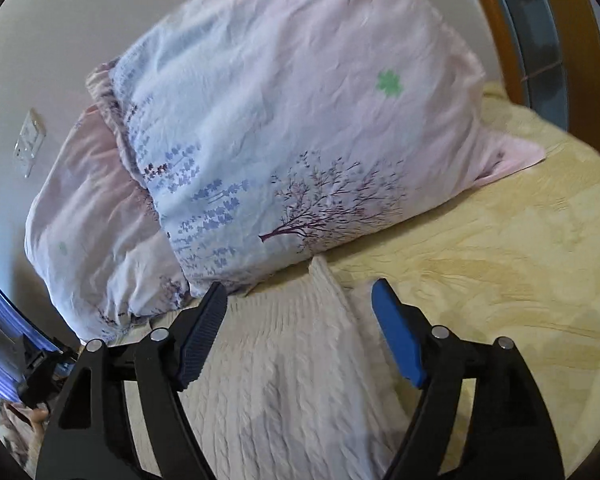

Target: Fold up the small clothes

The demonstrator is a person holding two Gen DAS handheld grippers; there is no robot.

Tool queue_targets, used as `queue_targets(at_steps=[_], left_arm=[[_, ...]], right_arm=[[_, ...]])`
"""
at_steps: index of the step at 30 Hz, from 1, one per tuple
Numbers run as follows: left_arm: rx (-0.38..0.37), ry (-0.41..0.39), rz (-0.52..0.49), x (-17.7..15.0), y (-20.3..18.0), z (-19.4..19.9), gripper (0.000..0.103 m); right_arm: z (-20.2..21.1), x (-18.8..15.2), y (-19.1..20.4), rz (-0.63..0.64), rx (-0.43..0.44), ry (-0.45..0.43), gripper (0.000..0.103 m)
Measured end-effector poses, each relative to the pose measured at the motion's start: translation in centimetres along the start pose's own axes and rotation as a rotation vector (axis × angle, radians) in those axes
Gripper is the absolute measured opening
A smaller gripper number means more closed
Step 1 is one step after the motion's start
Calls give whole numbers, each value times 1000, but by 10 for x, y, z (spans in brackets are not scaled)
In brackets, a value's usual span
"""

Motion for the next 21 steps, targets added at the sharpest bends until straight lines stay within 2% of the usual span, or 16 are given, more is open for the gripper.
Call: queue_targets(at_steps=[3,7,11,13,17,18,19,21], left_arm=[[32,8,-57,-12,3,16,61],[80,41,-143,-36,7,28,60],[105,64,-201,-56,9,33,60],[114,73,-216,-64,9,31,59],[144,103,-226,-76,13,25,49],[146,108,-225,-79,14,23,47],[150,114,-223,-81,16,21,46],[164,120,-226,-84,18,19,36]], right_arm=[[21,-17,-11,41,-43,25,64],[24,-41,-17,66,-46,97,47],[25,-62,-20,91,-70,140,45],[24,-68,-21,93,-67,156,40],[20,-78,-18,112,-62,184,31],[19,-79,-17,122,-59,183,27],[19,-80,-16,126,-56,183,20],[20,-82,-15,134,-58,184,14]])
Point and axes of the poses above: each gripper's, at about its wrist camera, not at the fingertips, and z roughly against the way its jaws point, y to its left, x to its top, the point moved 8 cm from there along -z, roughly the way its jaws point, and after that the axes turned 5 degrees about x, right-handed, at the moved point
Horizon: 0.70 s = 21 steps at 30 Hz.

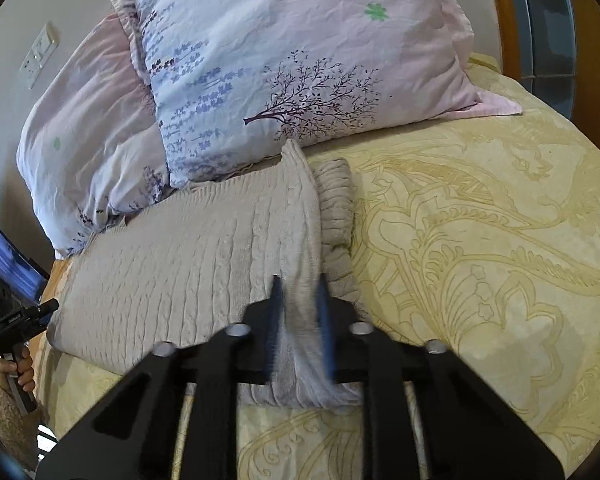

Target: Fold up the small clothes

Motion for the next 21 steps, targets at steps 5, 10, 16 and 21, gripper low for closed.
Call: queue_targets(at_steps=[5,10,16,21], left_arm=[[-17,20,48,-4,9,-2,8],[-61,-9,48,-6,10,18,7],[-65,15,37,-18,16,26,7],[-40,36,40,-25,25,16,7]], right_arm=[[10,2,8,37,-17,-40,11],[30,8,20,57,-4,-84,11],[28,-7,17,48,-52,-46,11],[13,-19,-1,24,-162,12,11]])
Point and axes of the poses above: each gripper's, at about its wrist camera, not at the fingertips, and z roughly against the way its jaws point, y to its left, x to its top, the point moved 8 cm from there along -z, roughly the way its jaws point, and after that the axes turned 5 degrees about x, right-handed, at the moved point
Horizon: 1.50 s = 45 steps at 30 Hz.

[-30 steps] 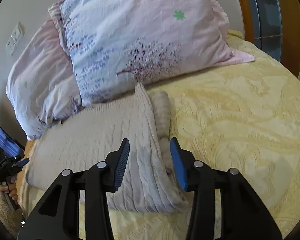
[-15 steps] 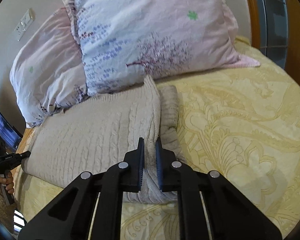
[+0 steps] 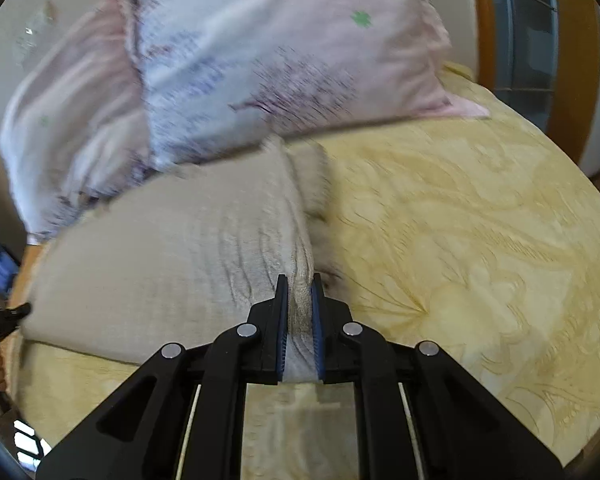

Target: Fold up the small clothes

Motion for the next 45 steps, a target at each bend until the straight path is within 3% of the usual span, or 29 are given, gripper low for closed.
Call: queue_targets(at_steps=[5,7,8,9,11,16,21,23,25,27,31,33,36,45], left_arm=[[7,3,-13,2,-6,-3,10],[10,-17,-21,6,-8,4,18],[9,-37,-23,9,-9,9,27],[16,-55,-24,12,-10,13,37],[15,-110,-46,21,-20,23,41],[-32,-111,-104,26,-57,10,50],[15,-70,-128,27,-67,-20,55],[54,-43,-102,27,-58,-32,55],[44,-47,-77,27,-52,-36,54],[21,-47,-53,28,-50,-33,54],[-77,-94,78,43,-35,-11,57],[-74,-126,150,53,-19,-1,60],[-35,-112,231,62,5,-2,60],[-117,-34,372,61,21,-27,61]], right_arm=[[-4,0,0,5,-47,16,16],[9,9,8,11,-36,-39,31],[18,16,14,19,-19,-84,35],[22,19,19,27,-7,-105,38],[26,29,39,76,52,-133,38],[-12,32,88,193,127,-49,38],[-44,30,104,242,104,21,38],[-60,23,96,240,48,73,39],[-66,22,91,212,78,69,43],[-66,22,90,185,107,66,47],[-63,18,98,204,146,81,66],[-63,15,101,230,128,76,67],[-65,15,101,207,138,68,70],[-65,16,98,166,174,68,71]])
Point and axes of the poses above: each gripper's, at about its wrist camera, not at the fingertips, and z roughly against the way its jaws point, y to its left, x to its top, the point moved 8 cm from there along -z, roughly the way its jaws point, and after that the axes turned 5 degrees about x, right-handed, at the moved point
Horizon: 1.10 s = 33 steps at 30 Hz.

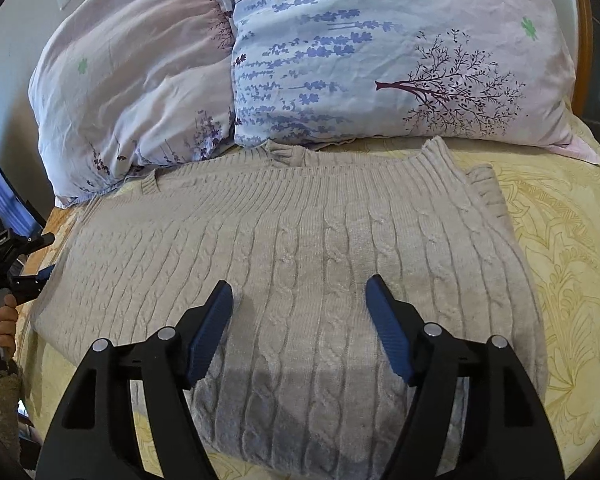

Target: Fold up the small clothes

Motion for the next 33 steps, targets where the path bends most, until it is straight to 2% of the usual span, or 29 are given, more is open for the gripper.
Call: queue_targets(at_steps=[10,13,18,22,24,25,27,33], left_arm=[[-16,15,-16,-5,-19,-17,60],[3,20,-27,-9,-24,-21,53],[36,36,-29,-11,-26,-25,32],[62,40,-57,-13,-28,-25,22],[41,36,-57,-13,-33,-23,19],[2,32,-46,-12,-39,-19,19],[-50,18,-33,-11,-51,-13,18],[-138,-27,-69,-10,-104,0,17]], right_arm=[[-2,1,6,0,8,-10,81],[-1,2,6,-8,20,-9,81],[1,4,5,-17,34,-10,81],[0,3,8,11,13,-4,81],[1,3,9,21,2,-4,81],[2,4,8,11,8,-8,81],[5,6,6,-19,31,-16,81],[22,12,-2,-102,102,-49,81]])
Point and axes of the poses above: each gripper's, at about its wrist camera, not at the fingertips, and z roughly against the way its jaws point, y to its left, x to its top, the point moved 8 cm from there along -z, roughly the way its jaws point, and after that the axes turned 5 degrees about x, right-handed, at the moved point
